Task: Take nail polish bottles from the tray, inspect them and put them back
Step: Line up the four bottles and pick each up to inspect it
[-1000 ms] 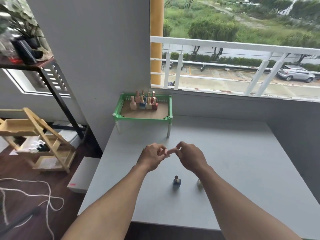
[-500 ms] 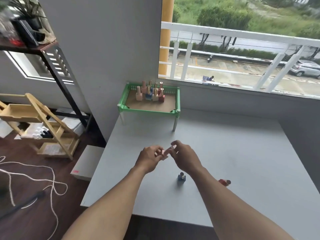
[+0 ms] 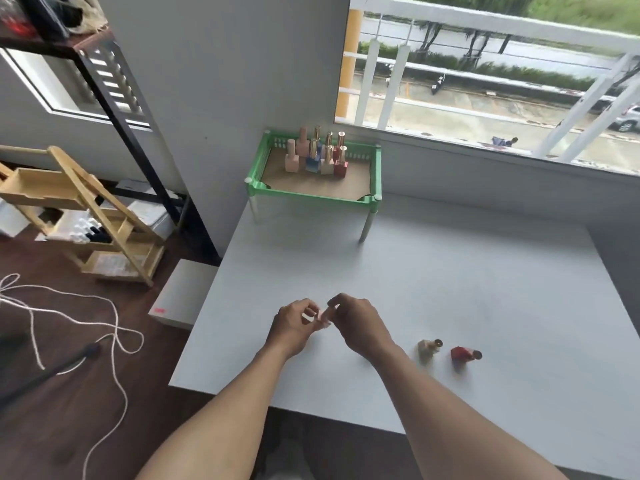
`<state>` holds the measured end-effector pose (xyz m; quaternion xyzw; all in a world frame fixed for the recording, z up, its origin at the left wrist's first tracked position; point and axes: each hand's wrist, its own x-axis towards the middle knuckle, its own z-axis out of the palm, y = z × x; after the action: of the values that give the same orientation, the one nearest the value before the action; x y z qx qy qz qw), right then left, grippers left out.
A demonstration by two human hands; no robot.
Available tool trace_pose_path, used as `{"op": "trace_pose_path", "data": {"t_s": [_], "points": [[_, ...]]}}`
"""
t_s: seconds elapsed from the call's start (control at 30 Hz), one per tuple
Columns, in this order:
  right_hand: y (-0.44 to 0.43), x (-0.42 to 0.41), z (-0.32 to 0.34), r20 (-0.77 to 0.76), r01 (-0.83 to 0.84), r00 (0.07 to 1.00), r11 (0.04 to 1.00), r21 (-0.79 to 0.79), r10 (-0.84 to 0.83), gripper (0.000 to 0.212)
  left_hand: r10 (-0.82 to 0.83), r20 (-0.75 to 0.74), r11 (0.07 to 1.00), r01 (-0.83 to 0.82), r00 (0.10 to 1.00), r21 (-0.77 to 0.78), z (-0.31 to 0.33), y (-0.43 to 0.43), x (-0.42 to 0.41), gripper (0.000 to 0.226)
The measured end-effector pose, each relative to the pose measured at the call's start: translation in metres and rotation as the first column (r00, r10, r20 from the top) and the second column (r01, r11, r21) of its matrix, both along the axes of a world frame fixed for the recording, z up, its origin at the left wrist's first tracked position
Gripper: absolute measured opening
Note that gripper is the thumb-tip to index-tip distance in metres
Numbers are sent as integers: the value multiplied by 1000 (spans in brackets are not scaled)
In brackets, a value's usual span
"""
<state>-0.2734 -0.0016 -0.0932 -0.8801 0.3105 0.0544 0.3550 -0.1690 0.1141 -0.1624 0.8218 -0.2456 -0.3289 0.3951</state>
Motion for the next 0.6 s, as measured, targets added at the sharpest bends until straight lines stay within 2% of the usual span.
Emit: {"op": "trace_pose_path", "data": {"t_s": [0.6], "points": [[16, 14, -30, -18, 70, 997, 996, 63, -69, 19, 6, -10, 1000, -6, 1000, 16, -23, 12, 2, 9]]}}
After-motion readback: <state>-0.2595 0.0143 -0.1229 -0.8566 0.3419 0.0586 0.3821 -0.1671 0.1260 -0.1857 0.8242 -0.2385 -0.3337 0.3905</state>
